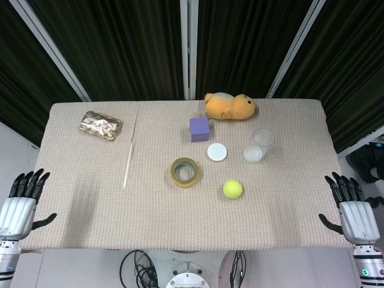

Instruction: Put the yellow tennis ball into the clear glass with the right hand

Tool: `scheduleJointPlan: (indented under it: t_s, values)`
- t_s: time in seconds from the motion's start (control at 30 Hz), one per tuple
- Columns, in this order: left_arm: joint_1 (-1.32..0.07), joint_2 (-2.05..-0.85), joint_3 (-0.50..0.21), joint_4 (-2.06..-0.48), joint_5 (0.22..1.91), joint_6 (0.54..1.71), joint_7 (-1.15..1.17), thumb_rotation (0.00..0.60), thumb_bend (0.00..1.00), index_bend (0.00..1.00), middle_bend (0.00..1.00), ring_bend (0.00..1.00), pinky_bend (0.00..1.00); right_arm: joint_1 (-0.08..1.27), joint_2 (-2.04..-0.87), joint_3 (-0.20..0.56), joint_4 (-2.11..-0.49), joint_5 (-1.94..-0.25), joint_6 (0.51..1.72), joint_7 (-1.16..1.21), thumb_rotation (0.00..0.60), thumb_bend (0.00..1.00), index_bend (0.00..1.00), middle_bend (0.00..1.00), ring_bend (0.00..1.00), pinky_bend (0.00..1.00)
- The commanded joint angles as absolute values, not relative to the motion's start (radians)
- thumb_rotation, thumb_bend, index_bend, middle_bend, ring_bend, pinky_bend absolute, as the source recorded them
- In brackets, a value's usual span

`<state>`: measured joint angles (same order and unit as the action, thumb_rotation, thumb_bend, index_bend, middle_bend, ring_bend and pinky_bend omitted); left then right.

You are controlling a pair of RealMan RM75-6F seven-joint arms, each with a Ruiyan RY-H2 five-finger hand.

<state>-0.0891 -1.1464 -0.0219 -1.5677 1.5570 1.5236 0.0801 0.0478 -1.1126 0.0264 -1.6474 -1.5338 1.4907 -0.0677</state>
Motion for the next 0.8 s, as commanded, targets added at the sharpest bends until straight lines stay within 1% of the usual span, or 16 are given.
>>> scheduleJointPlan:
  t_s: [0.03, 0.27, 0.5, 0.67, 0.8]
  values:
    - [-0.086, -1.143, -0.022, -1.571, 1.556, 1.527, 0.075, 0.600, 0.06, 0.00, 0.00, 0.00, 0.00, 0.049, -1.114, 0.028, -1.648, -1.531, 1.488, -0.070, 0.600, 0.14, 0.00, 0.00, 0.00, 0.00]
    - [-0.080, -1.147, -0.015, -1.561, 1.559, 1.530, 0.068, 0.600, 0.06, 0.00, 0.00, 0.00, 0.00, 0.059, -1.119, 0.023, -1.657, -1.546, 1.475, -0.088, 0.600, 0.14, 0.00, 0.00, 0.00, 0.00]
    - [-0.078, -1.151, -0.012, -1.559, 1.562, 1.528, 0.070, 0.600, 0.06, 0.00, 0.00, 0.00, 0.00, 0.078, -1.109, 0.017, -1.704, -1.579, 1.458, -0.126, 0.600, 0.14, 0.00, 0.00, 0.00, 0.00]
    - [-0.079, -1.159, -0.015, -1.549, 1.569, 1.537, 0.064, 0.600, 0.06, 0.00, 0.00, 0.00, 0.00, 0.135, -1.107, 0.014, -1.745, -1.588, 1.363, -0.166, 0.600, 0.14, 0.00, 0.00, 0.00, 0.00]
    - [-0.079, -1.161, -0.012, -1.551, 1.575, 1.535, 0.071, 0.600, 0.06, 0.00, 0.00, 0.00, 0.00, 0.204, -1.134, 0.040, -1.754, -1.563, 1.268, -0.231, 0.600, 0.13, 0.00, 0.00, 0.00, 0.00]
